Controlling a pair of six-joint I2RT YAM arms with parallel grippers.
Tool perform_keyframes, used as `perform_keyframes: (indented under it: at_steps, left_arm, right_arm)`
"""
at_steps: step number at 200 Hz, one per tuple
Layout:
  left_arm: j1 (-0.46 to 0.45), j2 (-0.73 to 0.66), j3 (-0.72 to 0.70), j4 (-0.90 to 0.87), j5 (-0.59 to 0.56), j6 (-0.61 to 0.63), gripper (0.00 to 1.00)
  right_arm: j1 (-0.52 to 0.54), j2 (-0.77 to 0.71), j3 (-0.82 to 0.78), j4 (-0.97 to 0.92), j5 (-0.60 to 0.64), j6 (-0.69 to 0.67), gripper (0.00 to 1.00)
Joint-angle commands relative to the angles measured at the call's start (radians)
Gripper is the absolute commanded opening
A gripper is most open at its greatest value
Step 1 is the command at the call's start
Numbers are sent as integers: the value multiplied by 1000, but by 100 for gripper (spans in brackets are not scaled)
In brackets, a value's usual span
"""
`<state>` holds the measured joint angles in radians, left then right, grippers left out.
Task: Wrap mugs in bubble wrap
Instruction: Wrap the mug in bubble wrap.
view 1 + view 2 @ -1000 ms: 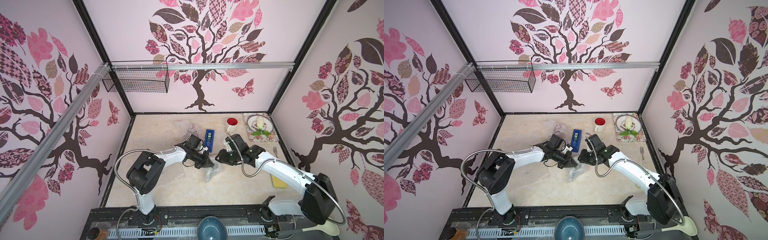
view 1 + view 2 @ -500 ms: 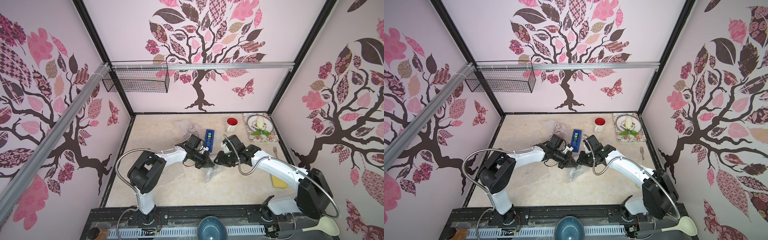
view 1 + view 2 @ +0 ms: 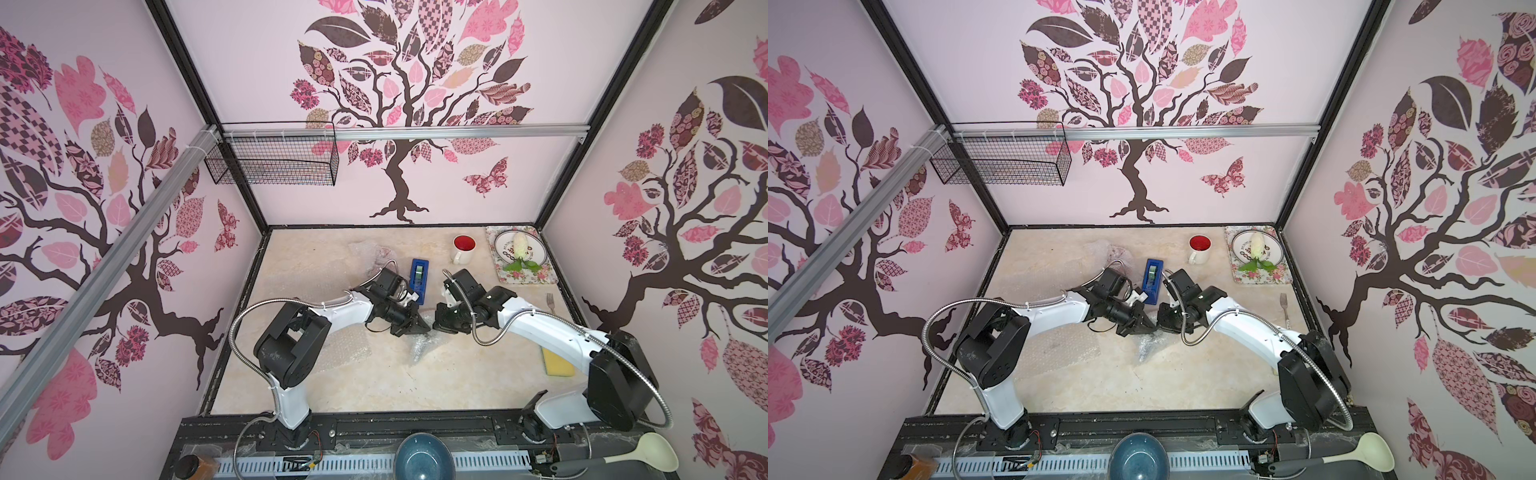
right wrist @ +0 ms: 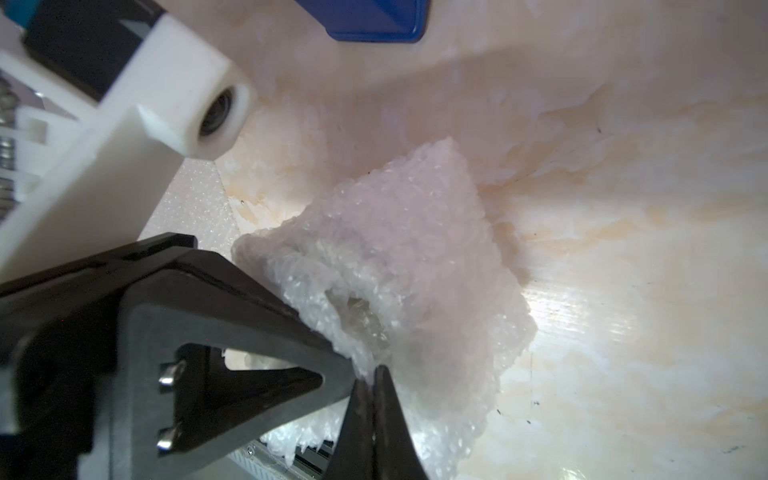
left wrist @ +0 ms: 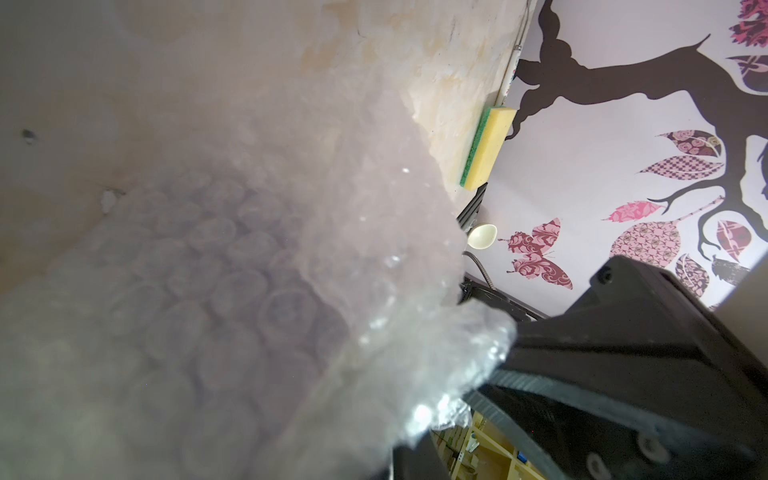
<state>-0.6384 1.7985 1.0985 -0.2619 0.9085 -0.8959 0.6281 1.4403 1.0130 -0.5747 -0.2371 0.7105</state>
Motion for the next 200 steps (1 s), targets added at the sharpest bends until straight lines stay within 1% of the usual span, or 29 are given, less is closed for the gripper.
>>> perform_keyframes:
  at_steps: [1, 22, 36, 57, 89, 117, 148, 200]
  left_arm:
    - [24, -103, 24, 19, 21, -3, 17]
    - [53, -178, 8, -20, 8, -1, 22]
    - [78, -225, -3, -63, -22, 9, 24]
    - [116, -255, 27, -271, -116, 130, 27]
    - [112, -200, 40, -397, -189, 253, 35]
    - [109, -158, 47, -395, -236, 294, 40]
    - [106, -140, 53, -329, -206, 264, 44]
    - [80, -131, 28, -281, -190, 243, 45]
  right_arm:
    - [4, 20, 33, -66, 75, 6, 0]
    - [3, 36, 39, -74, 81, 6, 0]
    - [4, 42, 43, -76, 89, 7, 0]
    - [3, 51, 50, -90, 107, 3, 0]
    - [3, 74, 55, -93, 98, 0, 0]
    - [3, 81, 60, -98, 97, -4, 0]
    - [5, 83, 55, -100, 94, -6, 0]
    - [8, 87, 58, -105, 90, -10, 0]
